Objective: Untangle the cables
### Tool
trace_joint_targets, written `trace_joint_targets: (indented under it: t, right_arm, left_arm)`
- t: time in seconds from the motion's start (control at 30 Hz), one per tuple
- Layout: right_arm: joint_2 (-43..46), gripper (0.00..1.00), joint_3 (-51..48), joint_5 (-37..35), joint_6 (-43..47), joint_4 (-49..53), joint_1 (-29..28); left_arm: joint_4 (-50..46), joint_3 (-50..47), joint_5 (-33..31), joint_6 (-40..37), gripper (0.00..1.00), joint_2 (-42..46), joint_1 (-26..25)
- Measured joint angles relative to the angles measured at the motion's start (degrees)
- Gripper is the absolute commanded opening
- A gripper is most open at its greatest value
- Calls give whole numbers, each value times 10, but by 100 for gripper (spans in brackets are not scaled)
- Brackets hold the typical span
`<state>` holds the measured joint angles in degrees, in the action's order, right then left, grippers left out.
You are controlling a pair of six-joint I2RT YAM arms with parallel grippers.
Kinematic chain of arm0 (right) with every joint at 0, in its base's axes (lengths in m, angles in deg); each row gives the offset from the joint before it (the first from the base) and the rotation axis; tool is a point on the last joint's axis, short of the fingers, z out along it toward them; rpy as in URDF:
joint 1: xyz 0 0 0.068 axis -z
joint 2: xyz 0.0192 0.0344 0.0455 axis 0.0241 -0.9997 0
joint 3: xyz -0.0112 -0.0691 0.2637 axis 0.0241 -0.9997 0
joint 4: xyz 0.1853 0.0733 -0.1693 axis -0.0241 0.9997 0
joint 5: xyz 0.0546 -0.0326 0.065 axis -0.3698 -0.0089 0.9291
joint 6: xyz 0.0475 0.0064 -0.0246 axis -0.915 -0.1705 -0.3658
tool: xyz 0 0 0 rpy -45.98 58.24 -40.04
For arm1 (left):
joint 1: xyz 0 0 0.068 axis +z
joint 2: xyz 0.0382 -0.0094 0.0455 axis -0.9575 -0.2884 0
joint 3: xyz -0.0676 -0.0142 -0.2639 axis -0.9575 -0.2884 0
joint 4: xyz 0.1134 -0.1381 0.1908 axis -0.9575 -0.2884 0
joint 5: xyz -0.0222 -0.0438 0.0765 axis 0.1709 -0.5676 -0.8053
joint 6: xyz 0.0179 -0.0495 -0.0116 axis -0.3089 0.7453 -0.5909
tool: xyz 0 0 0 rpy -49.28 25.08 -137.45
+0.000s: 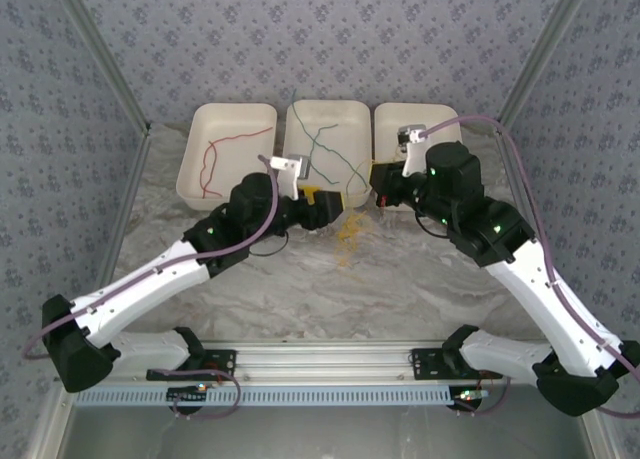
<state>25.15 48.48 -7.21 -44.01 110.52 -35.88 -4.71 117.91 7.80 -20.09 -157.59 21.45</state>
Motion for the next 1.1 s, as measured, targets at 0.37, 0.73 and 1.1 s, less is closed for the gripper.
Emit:
trace_joint_targets:
  t: [0.37,0.73,1.1]
  right_arm:
    - [-12,0,0,63,4,8,9]
    - [6,0,-19,105,3,8,10]
    - [34,0,-26,105,-2,9,10]
  left_arm:
    - [-22,33,16,-59,67,-21,-19]
    - [-58,60,-37,-98,44,-72,-4]
    - [-98,91,-116,-111,4,-134,11]
